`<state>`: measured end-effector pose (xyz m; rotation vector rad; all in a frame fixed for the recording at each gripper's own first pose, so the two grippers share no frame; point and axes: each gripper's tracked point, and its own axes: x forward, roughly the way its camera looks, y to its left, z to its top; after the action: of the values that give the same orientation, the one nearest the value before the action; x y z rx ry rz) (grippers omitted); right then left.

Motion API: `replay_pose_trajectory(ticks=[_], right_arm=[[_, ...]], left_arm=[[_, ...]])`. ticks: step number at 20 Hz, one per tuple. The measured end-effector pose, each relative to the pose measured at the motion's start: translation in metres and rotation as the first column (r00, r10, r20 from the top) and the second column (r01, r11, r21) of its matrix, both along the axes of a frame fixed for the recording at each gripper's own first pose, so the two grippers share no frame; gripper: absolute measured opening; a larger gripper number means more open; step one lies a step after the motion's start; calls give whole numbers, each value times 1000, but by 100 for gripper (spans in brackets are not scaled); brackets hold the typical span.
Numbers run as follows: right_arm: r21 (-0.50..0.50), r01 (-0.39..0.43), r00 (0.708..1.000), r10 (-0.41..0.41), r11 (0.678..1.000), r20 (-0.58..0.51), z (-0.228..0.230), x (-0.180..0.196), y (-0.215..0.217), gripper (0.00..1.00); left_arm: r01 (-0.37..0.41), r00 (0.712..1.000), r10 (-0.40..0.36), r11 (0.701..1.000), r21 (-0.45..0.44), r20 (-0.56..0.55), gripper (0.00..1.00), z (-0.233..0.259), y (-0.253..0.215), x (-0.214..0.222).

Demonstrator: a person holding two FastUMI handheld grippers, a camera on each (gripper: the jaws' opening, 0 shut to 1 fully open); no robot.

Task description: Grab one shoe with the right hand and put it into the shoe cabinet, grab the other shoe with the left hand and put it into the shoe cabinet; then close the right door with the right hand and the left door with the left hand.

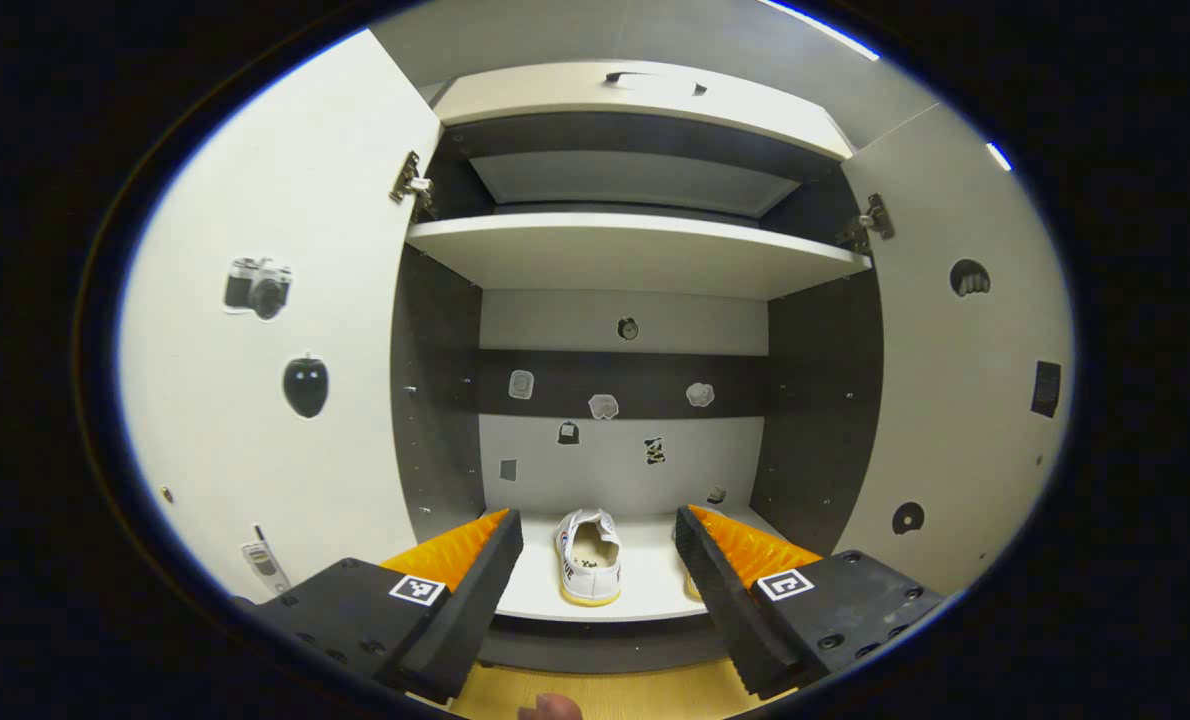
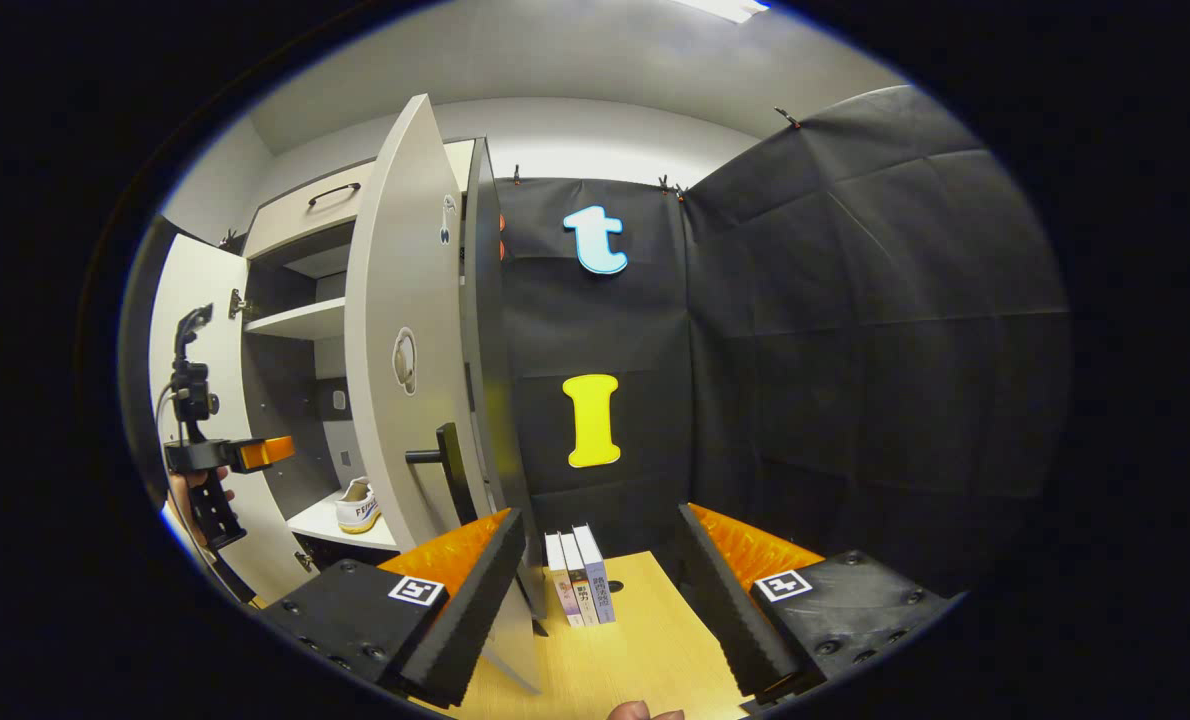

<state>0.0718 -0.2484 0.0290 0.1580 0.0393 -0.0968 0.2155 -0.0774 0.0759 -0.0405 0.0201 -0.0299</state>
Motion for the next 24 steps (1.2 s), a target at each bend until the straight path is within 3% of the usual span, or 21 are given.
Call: replay_pose_trajectory(ticks=[4,10,12,15,20,22,24], right_arm=[[6,-37,999,37,999,-33,-16,24,5,98],[-38,-36,999,35,999,-33,-23,37,12,98],[-44,-29,999,29,999,-18,-21,40,13,98],[-42,-19,1000,19,999,-3,-21,45,21,98],[-65,25,1000,-24,998,7,-18,45,26,95],[-54,34,999,-34,998,12,-17,44,30,100],[-45,50,999,-49,998,12,-18,42,33,95]], left_arm=[[-7,1000,6,1000,15,28,96,5,6,-56],[-1,1000,0,998,70,15,100,-4,22,-129],[9,1000,-9,997,77,8,97,-12,26,-149],[42,999,-43,998,47,6,97,-19,33,-169],[69,998,-70,994,84,8,97,-33,64,-189],[86,996,-87,994,65,4,97,-38,73,-194],[83,996,-84,995,54,3,97,-38,85,-200]])
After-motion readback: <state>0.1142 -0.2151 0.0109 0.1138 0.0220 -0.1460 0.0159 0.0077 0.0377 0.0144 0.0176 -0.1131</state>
